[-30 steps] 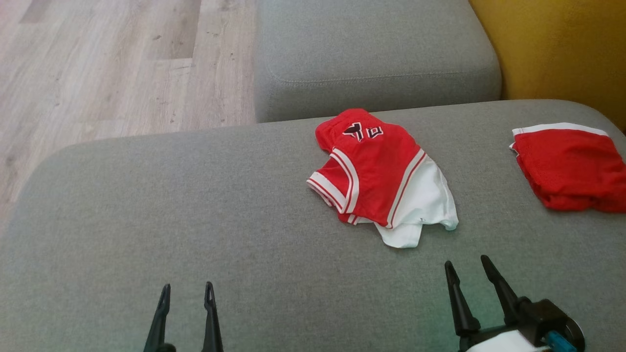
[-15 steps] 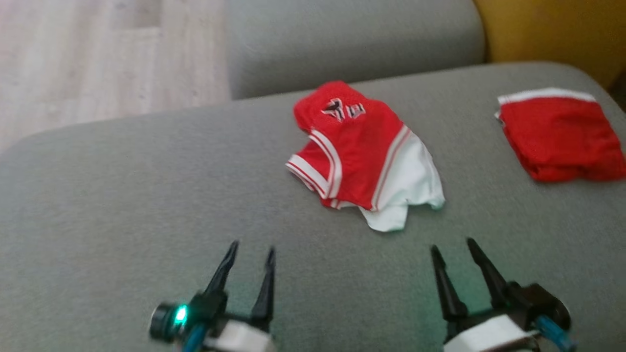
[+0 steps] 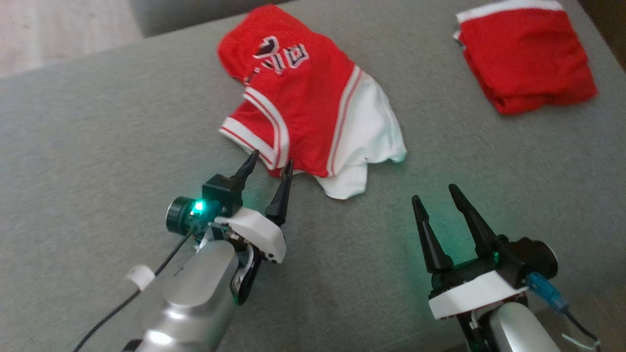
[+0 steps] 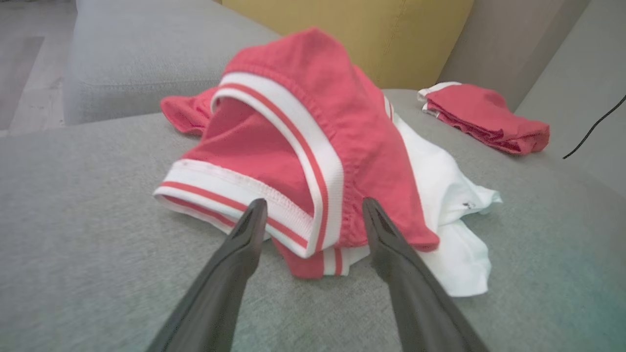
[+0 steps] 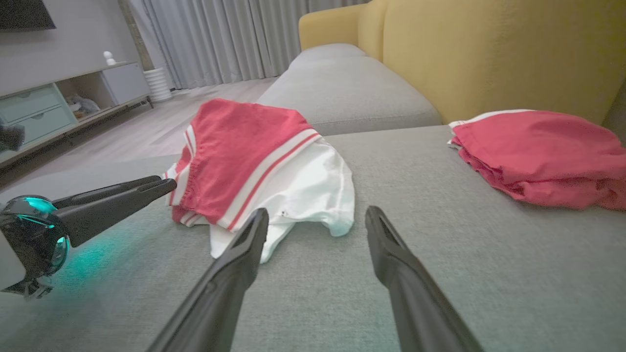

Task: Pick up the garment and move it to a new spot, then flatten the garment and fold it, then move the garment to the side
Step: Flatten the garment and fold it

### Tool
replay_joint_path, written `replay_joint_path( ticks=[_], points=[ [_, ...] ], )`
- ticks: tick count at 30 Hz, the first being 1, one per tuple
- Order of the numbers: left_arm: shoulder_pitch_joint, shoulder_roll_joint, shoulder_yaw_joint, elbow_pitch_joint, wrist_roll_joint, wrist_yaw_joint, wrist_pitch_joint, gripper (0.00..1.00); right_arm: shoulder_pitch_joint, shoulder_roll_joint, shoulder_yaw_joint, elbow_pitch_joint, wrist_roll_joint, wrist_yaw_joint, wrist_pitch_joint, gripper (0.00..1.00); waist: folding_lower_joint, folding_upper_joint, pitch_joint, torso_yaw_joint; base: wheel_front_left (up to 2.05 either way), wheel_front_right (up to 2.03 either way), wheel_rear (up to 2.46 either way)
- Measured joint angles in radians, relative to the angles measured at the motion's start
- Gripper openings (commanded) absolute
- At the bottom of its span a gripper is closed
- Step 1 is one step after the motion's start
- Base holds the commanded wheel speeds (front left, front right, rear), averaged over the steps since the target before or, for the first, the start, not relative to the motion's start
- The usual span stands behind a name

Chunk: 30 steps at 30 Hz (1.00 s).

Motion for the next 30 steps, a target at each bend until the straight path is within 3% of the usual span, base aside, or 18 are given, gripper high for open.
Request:
replay_joint_path(
  ticks=[5, 6, 7, 8, 12, 19, 24, 30],
  points=[
    [-0.049, 0.000, -0.061, 0.099, -0.041, 0.010, 0.008, 1.00, -0.010, 0.001, 0.003, 0.000, 0.007, 0.000, 0.000, 1.00, -0.0001, 0.0000, 0.045, -0.058, 0.00, 0.00, 0.00],
    [-0.057, 0.000, -0.067, 0.111, -0.041, 0.011, 0.005, 0.70, -0.014, 0.002, 0.003, 0.000, 0.007, 0.000, 0.000, 1.00, -0.0001, 0.0000, 0.051, -0.066, 0.00, 0.00, 0.00],
    [-0.066, 0.000, -0.071, 0.114, -0.041, 0.018, -0.003, 0.28, -0.018, 0.002, 0.003, 0.000, 0.007, 0.000, 0.000, 1.00, -0.0002, 0.0000, 0.056, -0.073, 0.00, 0.00, 0.00],
    [-0.076, 0.000, -0.078, 0.114, -0.040, 0.022, -0.008, 0.00, -0.020, 0.002, 0.003, 0.000, 0.008, 0.000, 0.000, 1.00, -0.0001, 0.0000, 0.060, -0.079, 0.00, 0.00, 0.00],
    [-0.110, 0.000, -0.109, 0.082, -0.023, 0.022, -0.021, 0.00, -0.020, 0.004, 0.002, 0.002, 0.008, 0.000, 0.000, 1.00, -0.0002, 0.0000, 0.053, -0.086, 0.00, 0.00, 0.00],
    [-0.184, 0.000, -0.120, -0.140, 0.057, -0.007, -0.021, 0.00, -0.015, 0.008, 0.001, 0.012, 0.008, 0.000, 0.000, 1.00, -0.0003, 0.0000, -0.002, -0.073, 0.00, 0.00, 0.00],
    [-0.370, -0.002, -0.106, -0.185, 0.064, -0.056, -0.023, 0.00, 0.001, 0.009, 0.002, 0.019, 0.008, 0.000, 0.000, 1.00, -0.0004, 0.0000, -0.062, -0.064, 0.00, 0.00, 0.00],
    [-0.607, -0.005, -0.007, -0.238, 0.027, -0.091, -0.030, 0.00, 0.041, 0.009, -0.008, 0.021, 0.008, 0.000, 0.000, 1.00, -0.0004, 0.0000, -0.105, -0.032, 0.00, 0.00, 0.00]
  ],
)
